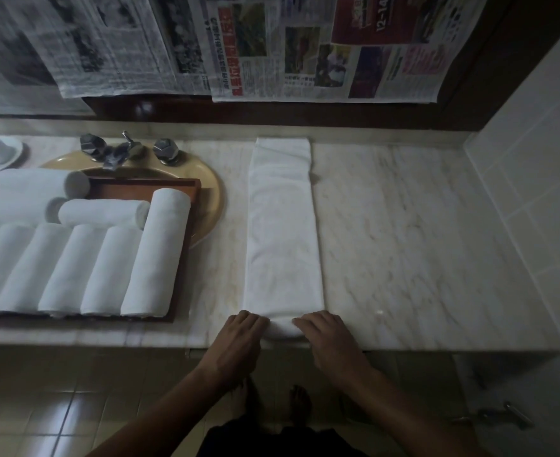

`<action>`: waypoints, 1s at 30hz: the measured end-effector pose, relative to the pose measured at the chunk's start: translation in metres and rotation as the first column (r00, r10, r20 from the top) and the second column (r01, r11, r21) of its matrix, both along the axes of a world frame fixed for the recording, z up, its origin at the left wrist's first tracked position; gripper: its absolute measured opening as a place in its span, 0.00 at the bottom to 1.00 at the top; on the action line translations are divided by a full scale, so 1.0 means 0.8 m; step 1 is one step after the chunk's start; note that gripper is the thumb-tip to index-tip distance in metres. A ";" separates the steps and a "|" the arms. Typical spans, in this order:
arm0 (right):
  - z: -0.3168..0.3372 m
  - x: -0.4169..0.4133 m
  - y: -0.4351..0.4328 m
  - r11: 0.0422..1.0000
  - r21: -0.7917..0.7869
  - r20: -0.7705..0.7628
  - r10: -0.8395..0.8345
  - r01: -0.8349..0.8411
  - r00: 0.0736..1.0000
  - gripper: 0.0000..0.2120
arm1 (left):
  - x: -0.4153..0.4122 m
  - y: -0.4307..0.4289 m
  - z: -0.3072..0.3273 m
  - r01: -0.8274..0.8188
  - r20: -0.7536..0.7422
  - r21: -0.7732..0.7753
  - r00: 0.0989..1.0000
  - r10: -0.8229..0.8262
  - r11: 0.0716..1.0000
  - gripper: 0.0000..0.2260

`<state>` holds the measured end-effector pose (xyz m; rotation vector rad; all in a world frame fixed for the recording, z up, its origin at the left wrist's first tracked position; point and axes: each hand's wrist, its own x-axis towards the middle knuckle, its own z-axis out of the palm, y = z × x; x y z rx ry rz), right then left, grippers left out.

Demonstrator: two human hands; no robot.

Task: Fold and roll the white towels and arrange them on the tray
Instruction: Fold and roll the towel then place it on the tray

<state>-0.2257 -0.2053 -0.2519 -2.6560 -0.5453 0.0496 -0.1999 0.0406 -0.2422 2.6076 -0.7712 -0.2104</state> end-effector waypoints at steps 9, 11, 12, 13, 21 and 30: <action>0.013 0.008 -0.013 0.984 0.128 -0.164 -0.104 0.126 0.981 0.12 | 0.010 0.003 0.017 -0.167 -0.181 -0.159 0.974 0.138 0.973 0.07; 0.013 0.016 -0.011 0.982 0.113 -0.145 -0.136 0.153 0.980 0.10 | 0.017 0.002 0.018 -0.254 -0.251 -0.170 0.946 0.207 0.952 0.03; 0.013 0.020 -0.011 0.981 0.103 -0.128 -0.152 0.165 0.980 0.10 | 0.021 0.002 0.017 -0.305 -0.287 -0.175 0.925 0.248 0.936 0.02; 0.015 0.024 -0.010 0.979 0.095 -0.126 -0.170 0.182 0.977 0.10 | 0.025 0.002 0.017 -0.358 -0.323 -0.171 0.901 0.290 0.918 0.02; 0.014 0.026 0.016 0.987 0.063 0.012 -0.149 0.148 0.989 0.28 | 0.043 0.005 0.015 -0.347 -0.308 -0.079 0.900 0.308 0.935 0.10; -0.023 -0.003 0.009 0.976 -0.211 0.129 -0.020 0.047 0.991 0.25 | 0.043 0.010 0.015 -0.493 -0.264 -0.068 0.847 0.461 0.868 0.13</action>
